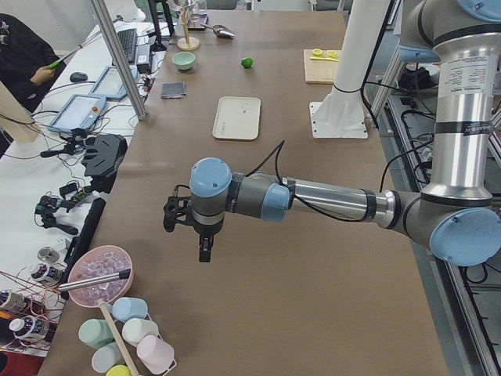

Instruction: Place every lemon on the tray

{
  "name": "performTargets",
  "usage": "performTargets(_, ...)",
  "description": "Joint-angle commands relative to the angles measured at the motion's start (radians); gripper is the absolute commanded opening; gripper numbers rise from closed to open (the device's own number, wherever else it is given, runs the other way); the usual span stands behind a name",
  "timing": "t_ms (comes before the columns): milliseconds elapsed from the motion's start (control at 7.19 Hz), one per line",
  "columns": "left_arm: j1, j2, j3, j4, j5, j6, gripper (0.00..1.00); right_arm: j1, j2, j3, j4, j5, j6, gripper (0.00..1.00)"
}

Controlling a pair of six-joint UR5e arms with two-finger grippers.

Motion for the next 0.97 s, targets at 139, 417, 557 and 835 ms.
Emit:
performTargets(139, 0.001, -0.009, -0.003, 0.0, 0.03, -0.001, 0.98, 0.017, -0.005, -0.001, -0.001, -0.005, -0.003, 1.0)
performTargets(417, 0.001, -0.011, -0.002, 0.0, 0.03, -0.001, 0.98, 0.017, 0.0, -0.001, -0.002, -0.005, -0.001, 1.0)
performTargets(557, 0.002, -0.012, 0.001, 0.001, 0.029, -0.001, 0.98, 0.017, -0.003, -0.001, -0.001, 0.003, -0.001, 1.0)
performTargets(835, 0.002, -0.012, 0.001, 0.001, 0.029, -0.001, 0.98, 0.017, -0.003, -0.001, -0.001, 0.005, -0.001, 1.0)
